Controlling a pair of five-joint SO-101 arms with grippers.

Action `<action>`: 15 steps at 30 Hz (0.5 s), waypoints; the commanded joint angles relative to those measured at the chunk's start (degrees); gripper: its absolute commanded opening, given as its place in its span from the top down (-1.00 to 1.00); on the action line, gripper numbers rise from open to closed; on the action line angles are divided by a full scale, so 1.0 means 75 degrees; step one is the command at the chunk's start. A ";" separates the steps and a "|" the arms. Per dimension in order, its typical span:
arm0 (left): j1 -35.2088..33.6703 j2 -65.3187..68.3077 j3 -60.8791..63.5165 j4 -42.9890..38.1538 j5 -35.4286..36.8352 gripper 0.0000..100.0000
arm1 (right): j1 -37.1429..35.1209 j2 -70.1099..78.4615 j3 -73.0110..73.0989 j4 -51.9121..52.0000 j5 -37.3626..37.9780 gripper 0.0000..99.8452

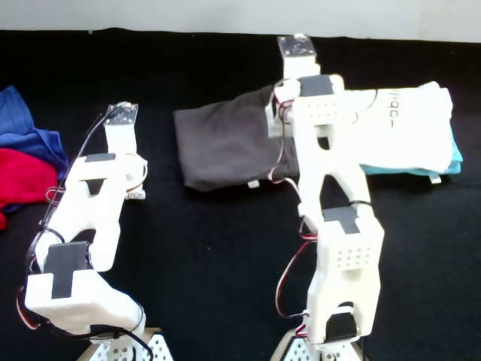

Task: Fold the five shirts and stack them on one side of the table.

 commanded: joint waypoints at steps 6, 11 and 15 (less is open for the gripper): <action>0.0076 0.0018 -0.0264 -0.0164 0.0012 0.98 | -0.0651 0.1495 -0.1858 0.0029 -0.1313 0.33; 0.0076 0.0018 -0.0264 -0.0164 0.0012 0.98 | -0.0721 0.2702 -0.3042 0.0053 -0.1313 0.33; 0.0076 0.0018 -0.0264 -0.0164 0.0012 0.98 | -0.0709 0.3745 -0.3393 0.0053 -0.1219 0.33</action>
